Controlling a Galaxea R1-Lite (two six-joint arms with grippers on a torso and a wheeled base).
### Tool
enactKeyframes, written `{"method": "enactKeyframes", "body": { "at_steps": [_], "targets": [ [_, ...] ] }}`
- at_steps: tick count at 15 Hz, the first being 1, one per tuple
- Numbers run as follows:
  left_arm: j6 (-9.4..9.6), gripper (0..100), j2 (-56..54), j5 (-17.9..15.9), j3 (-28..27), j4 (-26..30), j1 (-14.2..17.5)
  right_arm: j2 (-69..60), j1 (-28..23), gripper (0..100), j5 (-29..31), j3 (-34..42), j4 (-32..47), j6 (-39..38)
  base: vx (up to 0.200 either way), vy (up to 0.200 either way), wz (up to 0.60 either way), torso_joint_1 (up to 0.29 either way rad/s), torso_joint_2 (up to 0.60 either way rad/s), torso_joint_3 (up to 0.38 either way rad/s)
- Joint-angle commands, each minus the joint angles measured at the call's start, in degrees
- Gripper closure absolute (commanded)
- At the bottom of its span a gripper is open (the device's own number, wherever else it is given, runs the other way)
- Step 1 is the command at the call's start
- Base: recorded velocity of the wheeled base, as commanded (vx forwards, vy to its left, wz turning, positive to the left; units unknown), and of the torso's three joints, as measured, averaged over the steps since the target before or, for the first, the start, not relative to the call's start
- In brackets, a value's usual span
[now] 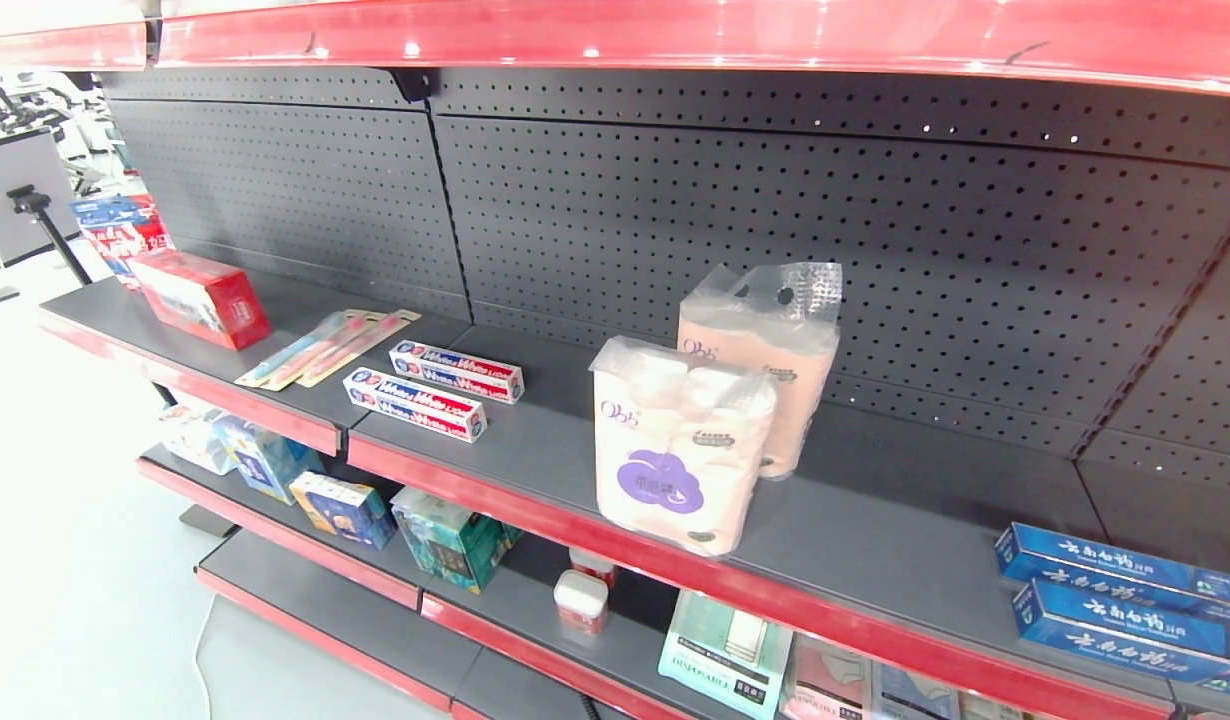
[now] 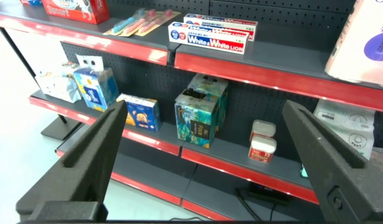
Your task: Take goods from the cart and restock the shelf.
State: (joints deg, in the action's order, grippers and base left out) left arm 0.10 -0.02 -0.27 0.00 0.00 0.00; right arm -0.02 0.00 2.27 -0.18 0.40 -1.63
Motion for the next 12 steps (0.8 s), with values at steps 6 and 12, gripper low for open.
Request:
{"method": "enactKeyframes", "body": {
  "at_steps": [6,12],
  "targets": [
    [0.08,0,0.02,0.0,0.0,0.0,0.0,0.02,0.09,0,-3.67,0.01,0.04,2.07,0.0,0.0,0.0,0.0,0.0,0.0],
    [0.08,0,0.02,0.0,0.0,0.0,0.0,0.02,0.09,0,-3.59,0.01,-0.05,1.63,0.0,0.0,0.0,0.0,0.0,0.0]
  ]
}}
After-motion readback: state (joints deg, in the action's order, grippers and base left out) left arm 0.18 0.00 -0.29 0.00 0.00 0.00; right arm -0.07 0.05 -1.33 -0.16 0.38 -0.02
